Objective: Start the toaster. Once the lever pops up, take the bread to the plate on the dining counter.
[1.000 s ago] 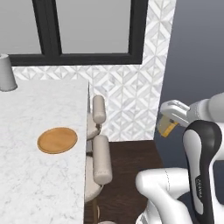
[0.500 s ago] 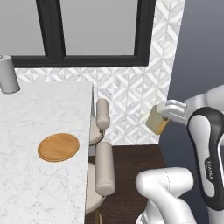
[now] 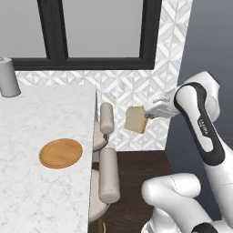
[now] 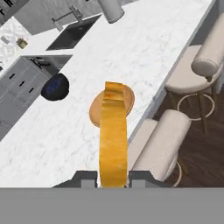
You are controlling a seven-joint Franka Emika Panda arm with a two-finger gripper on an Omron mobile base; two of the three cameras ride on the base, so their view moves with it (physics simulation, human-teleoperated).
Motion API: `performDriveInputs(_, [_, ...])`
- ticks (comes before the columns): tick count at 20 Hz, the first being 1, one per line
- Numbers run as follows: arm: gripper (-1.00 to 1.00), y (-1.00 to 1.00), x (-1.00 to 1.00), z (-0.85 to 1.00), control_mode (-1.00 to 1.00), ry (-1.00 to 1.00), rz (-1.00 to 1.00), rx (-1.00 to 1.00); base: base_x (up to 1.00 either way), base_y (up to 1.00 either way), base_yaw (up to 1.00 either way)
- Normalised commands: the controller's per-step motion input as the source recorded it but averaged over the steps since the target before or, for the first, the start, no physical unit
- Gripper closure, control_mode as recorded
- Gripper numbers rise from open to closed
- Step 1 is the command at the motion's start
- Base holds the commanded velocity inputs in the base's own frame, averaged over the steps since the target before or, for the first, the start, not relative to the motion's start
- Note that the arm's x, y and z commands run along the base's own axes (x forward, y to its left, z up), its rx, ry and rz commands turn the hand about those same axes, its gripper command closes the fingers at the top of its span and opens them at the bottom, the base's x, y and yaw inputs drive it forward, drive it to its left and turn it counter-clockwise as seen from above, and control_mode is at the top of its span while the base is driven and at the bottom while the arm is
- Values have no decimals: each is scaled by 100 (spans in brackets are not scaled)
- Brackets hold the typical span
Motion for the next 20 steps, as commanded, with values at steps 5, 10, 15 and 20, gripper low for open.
performDriveInputs(5, [100, 62, 85, -19, -100, 10, 35, 1, 0, 0, 0])
performDriveInputs(10, [100, 57, 51, -27, -100, 6, 35, 4, 0, 0, 0])
performDriveInputs(15, [100, 86, 30, -31, -100, 0, 23, 1, 0, 0, 0])
performDriveInputs(20, [100, 61, 5, -60, -100, 0, 11, 2, 0, 0, 0])
